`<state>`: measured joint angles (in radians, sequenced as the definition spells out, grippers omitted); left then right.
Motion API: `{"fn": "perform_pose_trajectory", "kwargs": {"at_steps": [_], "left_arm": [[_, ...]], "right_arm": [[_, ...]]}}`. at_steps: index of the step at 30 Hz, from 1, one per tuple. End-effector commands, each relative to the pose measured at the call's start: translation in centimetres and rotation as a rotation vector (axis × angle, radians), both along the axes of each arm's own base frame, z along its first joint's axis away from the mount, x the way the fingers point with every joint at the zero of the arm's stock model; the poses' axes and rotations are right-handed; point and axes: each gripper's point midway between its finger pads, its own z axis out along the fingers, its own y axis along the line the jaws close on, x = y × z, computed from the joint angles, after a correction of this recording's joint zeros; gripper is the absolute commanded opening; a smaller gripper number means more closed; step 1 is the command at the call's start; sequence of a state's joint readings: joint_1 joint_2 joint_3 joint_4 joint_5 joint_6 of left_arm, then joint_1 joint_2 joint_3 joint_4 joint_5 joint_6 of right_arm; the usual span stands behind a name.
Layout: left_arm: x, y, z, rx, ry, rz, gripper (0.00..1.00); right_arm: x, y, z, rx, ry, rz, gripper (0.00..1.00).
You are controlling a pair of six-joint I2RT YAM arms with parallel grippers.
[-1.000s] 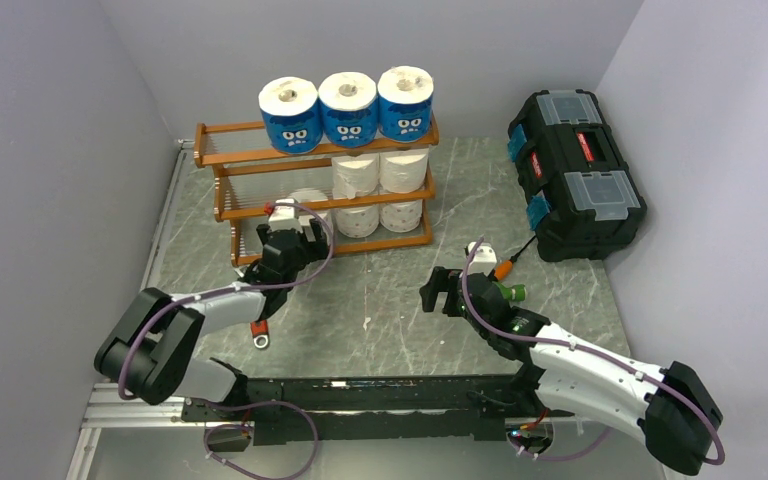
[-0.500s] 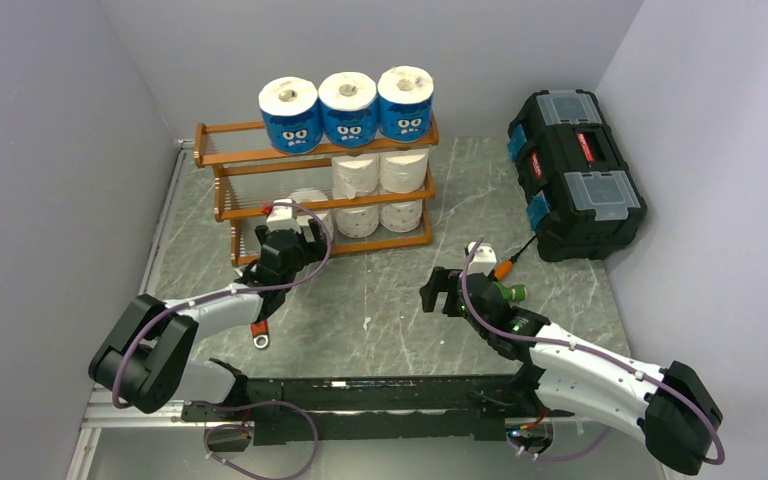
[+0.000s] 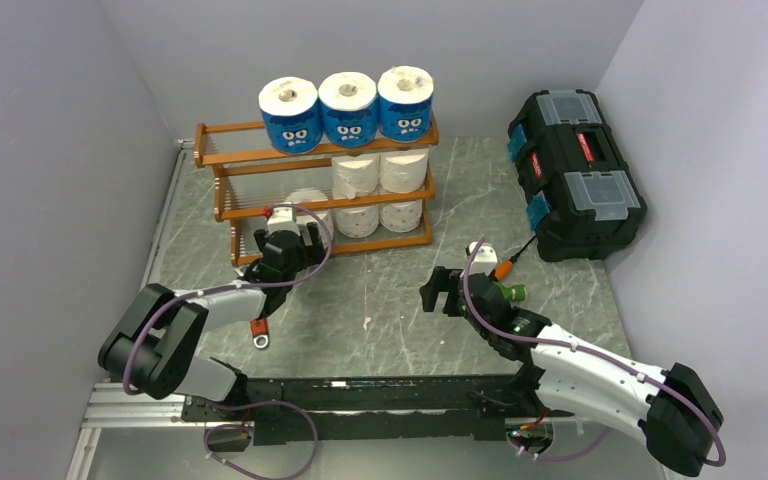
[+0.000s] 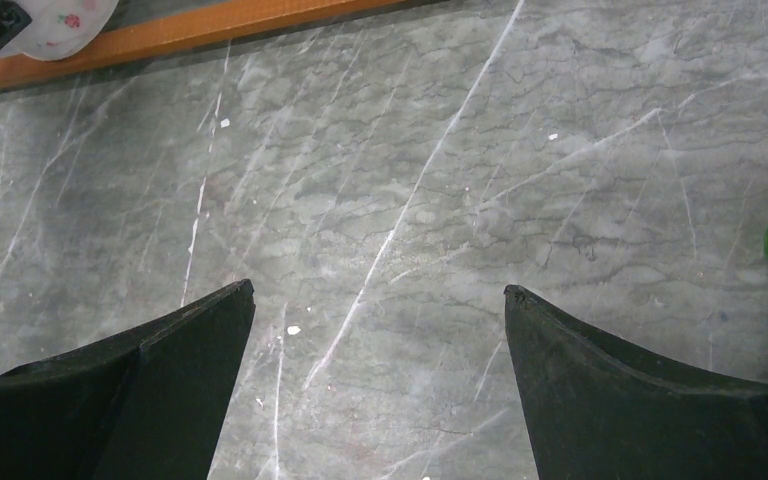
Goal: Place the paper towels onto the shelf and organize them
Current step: Place the paper towel on the shelf.
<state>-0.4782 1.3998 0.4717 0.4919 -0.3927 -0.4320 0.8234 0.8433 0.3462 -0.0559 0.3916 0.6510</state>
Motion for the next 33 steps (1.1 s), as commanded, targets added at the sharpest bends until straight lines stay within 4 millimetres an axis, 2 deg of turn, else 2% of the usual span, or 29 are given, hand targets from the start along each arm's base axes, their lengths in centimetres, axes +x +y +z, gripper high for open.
{"fn": "perform_pose_trajectory", "kwargs": {"at_steps": [1,33], "left_arm": [[1.5,-0.1,1.4,-0.030,-0.049,0.028,0.98],[3.7,-0.9,1.3,-0.028,-0.074,0.003,0.93]], "right_arm": [[0.3,-0.1,0.7,0.022,-0.025,-0.016,0.98],[0.4,-0.1,0.5,0.009,-0.021,-0.020,0.98]]}}
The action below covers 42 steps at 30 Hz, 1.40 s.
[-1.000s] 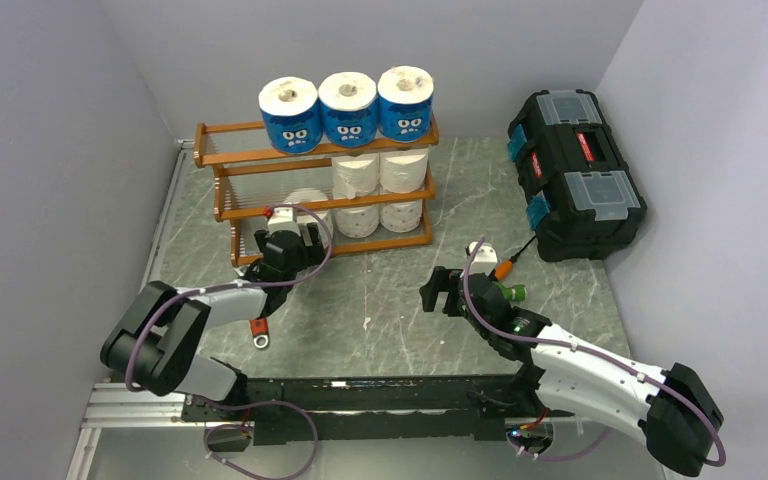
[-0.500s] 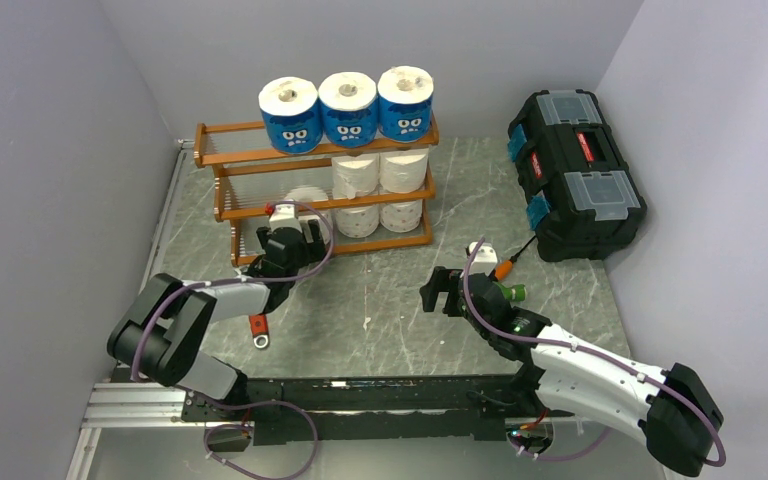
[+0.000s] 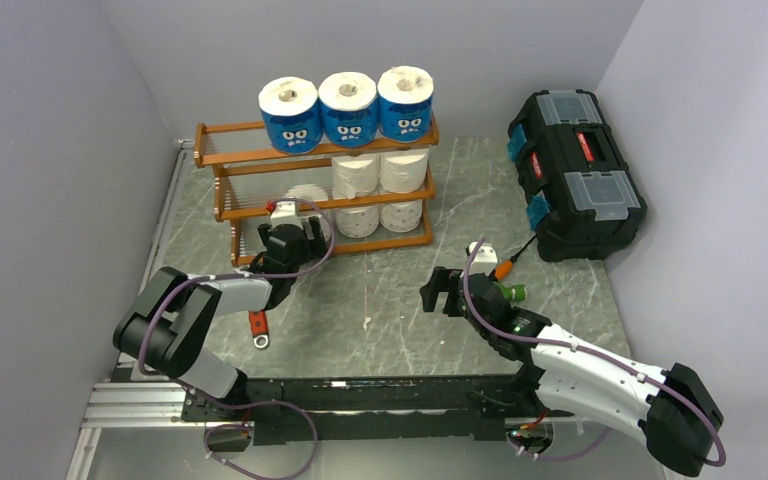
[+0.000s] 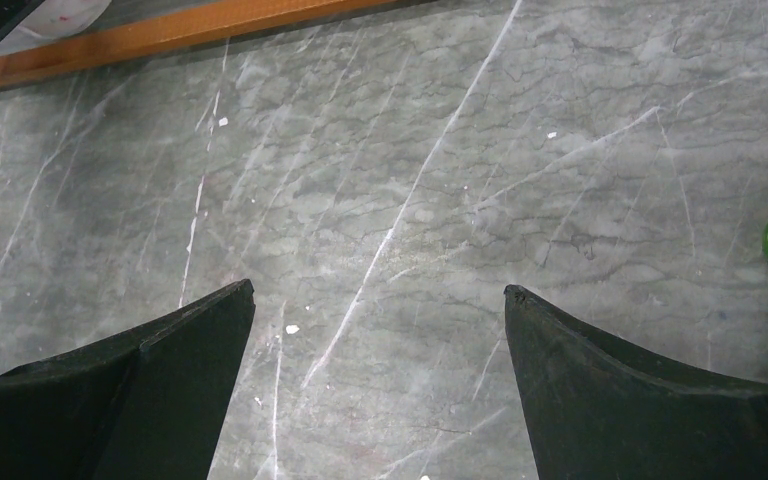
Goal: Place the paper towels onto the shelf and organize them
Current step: Place the paper towel on the shelf.
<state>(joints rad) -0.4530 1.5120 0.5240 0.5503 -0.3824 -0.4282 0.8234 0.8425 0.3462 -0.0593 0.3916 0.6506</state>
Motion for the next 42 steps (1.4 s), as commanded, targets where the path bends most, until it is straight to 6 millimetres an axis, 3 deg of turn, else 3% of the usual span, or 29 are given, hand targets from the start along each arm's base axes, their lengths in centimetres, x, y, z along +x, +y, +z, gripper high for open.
{"fn": "perform_pose_trajectory", "kwargs": {"at_steps": [1,27,42], "left_arm": [[1.8,-0.9,2.2,-0.029,-0.079,-0.013,0.94],[2.8,-2.0,2.2,-0.029,-0.099,-0.061,0.91],[2.7,-3.9,2.1,-0.037,-0.112,-0.140,0.91]], "right_arm": [[0.5,-0.1,0.6,0.012,-0.023,-0.021,0.98],[0.7,-0.1,0.6,-0.003,-0.020,-0.025,0.98],[0.6,-0.1,0.3,-0.003,-0.012,-0.024,0.98]]}}
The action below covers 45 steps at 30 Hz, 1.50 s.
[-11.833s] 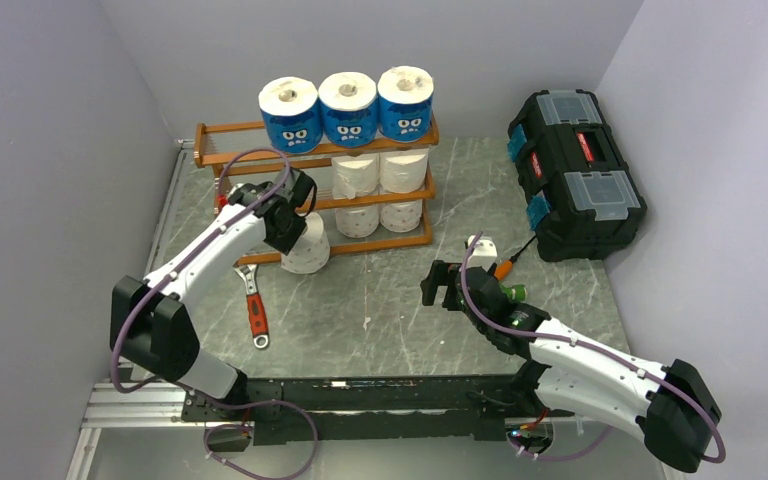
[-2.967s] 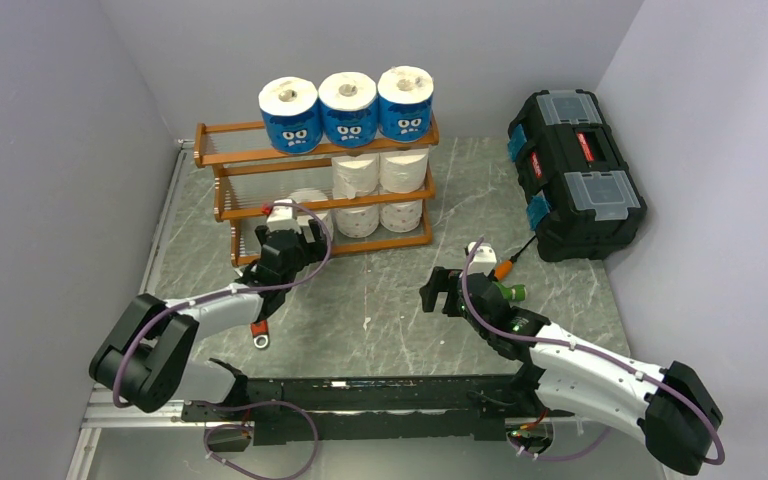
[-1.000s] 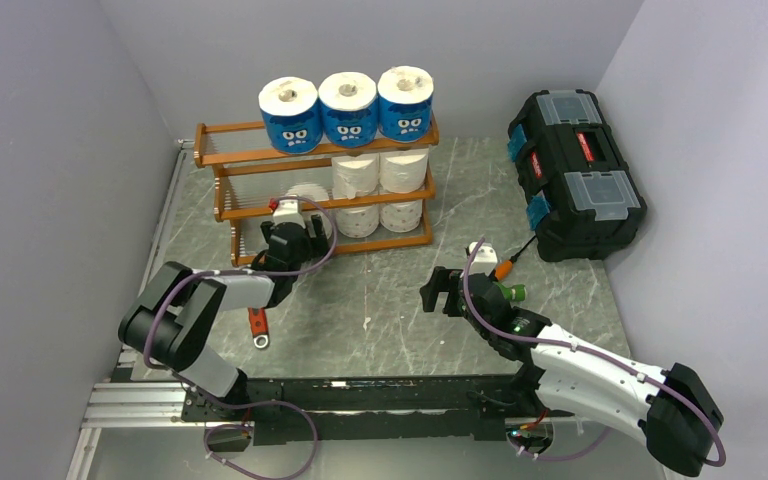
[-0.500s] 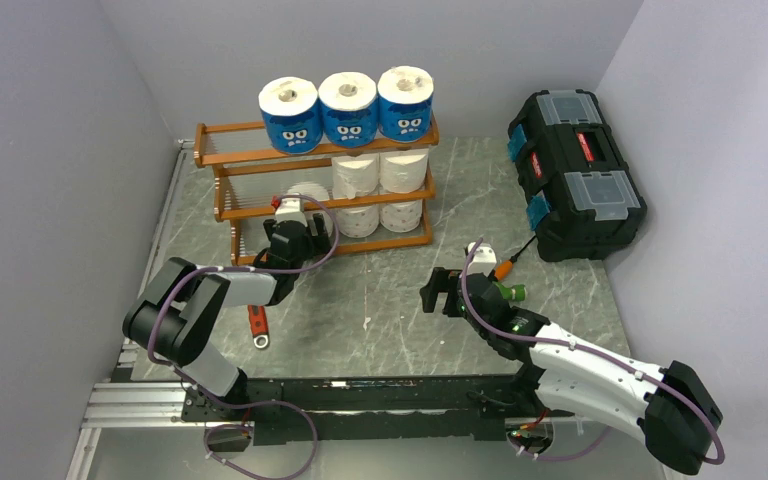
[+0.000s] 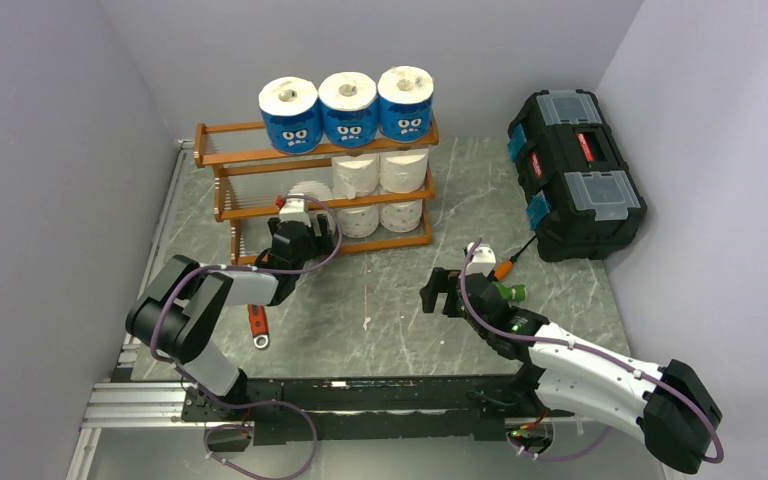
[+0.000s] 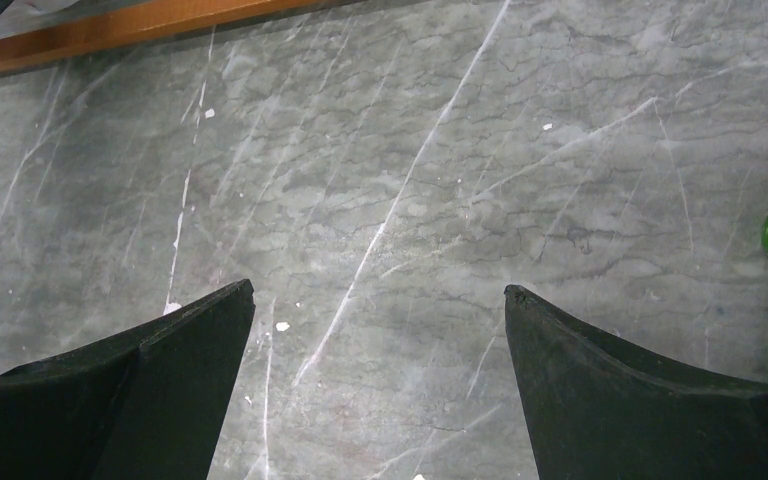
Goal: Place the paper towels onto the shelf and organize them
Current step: Place the paper towel on the shelf.
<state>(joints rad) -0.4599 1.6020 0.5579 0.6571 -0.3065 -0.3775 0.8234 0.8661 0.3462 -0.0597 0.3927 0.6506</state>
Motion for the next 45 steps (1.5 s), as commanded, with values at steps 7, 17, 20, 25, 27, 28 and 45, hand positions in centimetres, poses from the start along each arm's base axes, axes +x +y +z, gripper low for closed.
{"fn": "perform_pose_trajectory", "kwargs": {"at_steps": [7,17,20,25,27,28,45], "left_arm": [[1.1,-1.5,2.0,-0.041,-0.070,-0.034,0.91],[1.1,-2.2,2.3,-0.042,-0.079,-0.059,0.91],[1.1,-2.5,2.3,-0.042,-0.080,-0.068,0.91],[1.1,-3.1,2.3,-0.039,-0.081,-0.082,0.91],[1.1,-3.2,2.4,-0.039,-0.082,-0.084,0.91],[1.1,-3.2,2.3,-0.038,-0.082,-0.084,0.91],[-0.2,-0.3,2.5,0.006,-0.054,0.031,0.98]], "right_arm": [[0.7,0.0,0.9,0.015,-0.028,-0.024,0.98],[0.6,0.0,0.9,0.016,-0.026,-0.022,0.98],[0.6,0.0,0.9,0.016,-0.026,-0.022,0.98],[0.6,0.0,0.9,0.014,-0.025,-0.023,0.98],[0.6,0.0,0.9,0.015,-0.026,-0.023,0.98],[0.6,-0.1,0.9,0.015,-0.025,-0.024,0.98],[0.6,-0.1,1.0,0.016,-0.026,-0.024,0.98]]}}
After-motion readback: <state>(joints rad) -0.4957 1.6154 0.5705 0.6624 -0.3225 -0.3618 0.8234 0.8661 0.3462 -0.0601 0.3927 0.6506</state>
